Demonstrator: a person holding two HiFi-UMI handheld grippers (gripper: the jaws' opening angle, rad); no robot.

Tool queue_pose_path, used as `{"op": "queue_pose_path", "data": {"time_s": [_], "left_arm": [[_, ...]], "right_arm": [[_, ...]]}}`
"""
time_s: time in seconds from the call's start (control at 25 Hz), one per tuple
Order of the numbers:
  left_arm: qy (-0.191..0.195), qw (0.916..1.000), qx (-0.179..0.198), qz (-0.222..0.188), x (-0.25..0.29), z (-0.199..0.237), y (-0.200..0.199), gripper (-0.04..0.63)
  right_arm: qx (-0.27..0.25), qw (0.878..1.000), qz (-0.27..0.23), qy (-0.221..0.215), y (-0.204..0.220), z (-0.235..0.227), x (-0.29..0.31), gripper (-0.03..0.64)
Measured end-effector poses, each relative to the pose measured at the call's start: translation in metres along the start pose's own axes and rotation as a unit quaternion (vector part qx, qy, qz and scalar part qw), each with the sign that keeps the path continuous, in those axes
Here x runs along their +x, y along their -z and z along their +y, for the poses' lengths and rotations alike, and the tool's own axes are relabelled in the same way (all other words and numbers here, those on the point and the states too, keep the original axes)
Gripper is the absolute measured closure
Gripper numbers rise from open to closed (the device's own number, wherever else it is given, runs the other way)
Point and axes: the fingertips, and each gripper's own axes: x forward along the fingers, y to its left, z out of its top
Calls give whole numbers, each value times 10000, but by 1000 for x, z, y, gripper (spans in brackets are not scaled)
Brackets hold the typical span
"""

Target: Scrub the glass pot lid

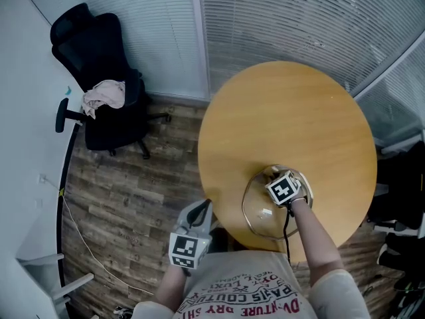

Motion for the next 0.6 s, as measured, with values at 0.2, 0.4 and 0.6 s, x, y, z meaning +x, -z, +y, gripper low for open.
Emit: {"op": "queue_pose_path", "data": {"time_s": [0.2,0.4,0.6], "left_arm": [[91,9999,58,-18,-11,16,1,588],[157,9998,130,-19,-22,38,2,588],[269,9995,166,10,-28,46,2,588]], "right_arm": [[-96,9999,52,4,-11,25,1,560],[-230,9997,-5,56,-22,48,0,560],[-313,9995,51,-34,-21,72,-1,560]]}}
